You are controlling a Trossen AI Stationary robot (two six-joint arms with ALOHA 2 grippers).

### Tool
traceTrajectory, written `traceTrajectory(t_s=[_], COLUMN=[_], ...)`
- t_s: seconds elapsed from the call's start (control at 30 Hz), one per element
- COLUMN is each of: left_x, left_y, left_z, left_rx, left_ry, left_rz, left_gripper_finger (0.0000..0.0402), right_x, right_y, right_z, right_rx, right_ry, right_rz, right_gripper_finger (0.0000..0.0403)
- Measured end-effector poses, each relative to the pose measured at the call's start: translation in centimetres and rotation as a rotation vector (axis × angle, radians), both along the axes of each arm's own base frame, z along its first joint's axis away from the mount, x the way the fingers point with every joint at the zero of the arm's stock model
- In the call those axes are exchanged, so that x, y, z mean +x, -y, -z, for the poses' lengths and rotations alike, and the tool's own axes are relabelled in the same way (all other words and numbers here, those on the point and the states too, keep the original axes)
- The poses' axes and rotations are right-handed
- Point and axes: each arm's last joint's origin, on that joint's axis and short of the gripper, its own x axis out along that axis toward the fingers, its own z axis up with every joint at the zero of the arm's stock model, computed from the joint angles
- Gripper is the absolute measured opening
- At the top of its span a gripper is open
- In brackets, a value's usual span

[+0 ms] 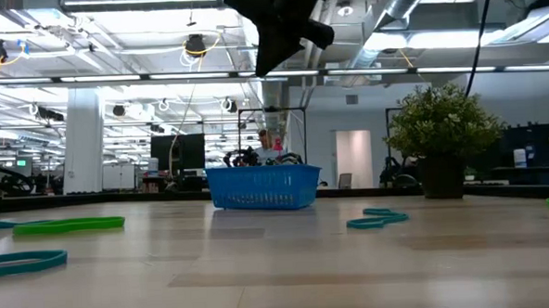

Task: Pick and place items into bin
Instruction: Put the yellow rubber band into the blue bin

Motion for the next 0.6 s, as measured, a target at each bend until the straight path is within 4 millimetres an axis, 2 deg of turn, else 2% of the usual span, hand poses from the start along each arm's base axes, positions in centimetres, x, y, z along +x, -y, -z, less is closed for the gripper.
traceTrajectory(t_s=[0.2, 0.6], left_x=[0.0, 0.0], left_y=[0.0, 0.0], left_z=[0.0, 0.0], left_rx=[-0.018, -0.029], left_ry=[0.014, 0.020], left_rz=[-0.013, -0.019], left_gripper_finger=[0.0088, 0.0088], right_x=[0.3, -0.5], right_y=[0.8, 0.7], right_z=[0.9, 4.2], right_rx=[-0.007, 0.022], right_ry=[-0.004, -0.078], right_rz=[0.023, 0.060], right_gripper_finger=[0.0000, 0.0000])
